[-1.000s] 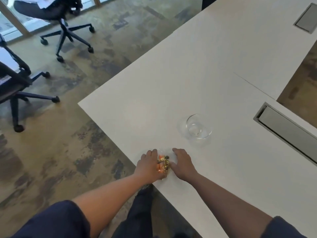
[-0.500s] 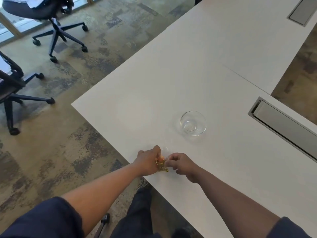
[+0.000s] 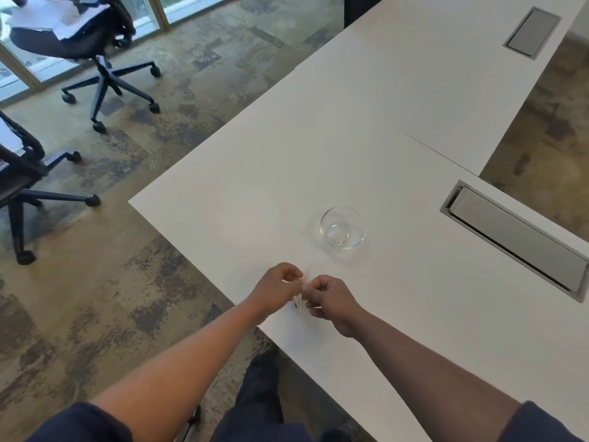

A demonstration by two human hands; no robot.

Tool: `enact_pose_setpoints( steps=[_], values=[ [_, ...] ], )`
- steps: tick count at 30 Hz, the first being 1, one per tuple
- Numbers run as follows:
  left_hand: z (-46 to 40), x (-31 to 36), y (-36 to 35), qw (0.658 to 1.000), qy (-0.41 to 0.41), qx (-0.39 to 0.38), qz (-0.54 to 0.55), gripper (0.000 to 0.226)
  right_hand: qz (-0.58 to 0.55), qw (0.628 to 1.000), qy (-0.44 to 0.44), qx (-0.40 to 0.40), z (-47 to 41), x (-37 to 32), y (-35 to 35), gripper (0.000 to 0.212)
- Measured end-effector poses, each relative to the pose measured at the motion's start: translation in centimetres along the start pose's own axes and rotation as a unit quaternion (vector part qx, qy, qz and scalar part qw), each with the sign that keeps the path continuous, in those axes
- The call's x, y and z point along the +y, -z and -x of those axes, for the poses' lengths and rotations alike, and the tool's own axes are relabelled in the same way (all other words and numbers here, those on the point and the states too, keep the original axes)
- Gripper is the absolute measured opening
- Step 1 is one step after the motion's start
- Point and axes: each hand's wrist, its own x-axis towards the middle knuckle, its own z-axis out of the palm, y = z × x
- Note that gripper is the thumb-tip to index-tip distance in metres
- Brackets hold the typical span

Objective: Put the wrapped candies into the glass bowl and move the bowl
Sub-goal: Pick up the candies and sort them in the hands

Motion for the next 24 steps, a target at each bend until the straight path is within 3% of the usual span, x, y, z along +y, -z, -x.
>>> enact_pose_setpoints(
  steps=[7, 15, 24],
  values=[
    [-0.04, 0.04, -0.42, 0.997, 0.044, -0.002, 0.058, 0.019, 0.006, 1.000, 0.019, 0.009, 0.26, -0.05, -0.01, 0.020],
    [-0.35, 0.09, -0.30, 0.999, 0.031, -0.013, 0.024, 0.017, 0.002, 1.000, 0.011, 0.019, 0.06, 0.23, -0.42, 0.029],
    [-0.51, 0.00, 0.02, 0.998, 0.042, -0.032, 0.038, 0.013, -0.055, 0.998, -0.019, 0.012, 0.18, 0.79, 0.06, 0.018]
  ],
)
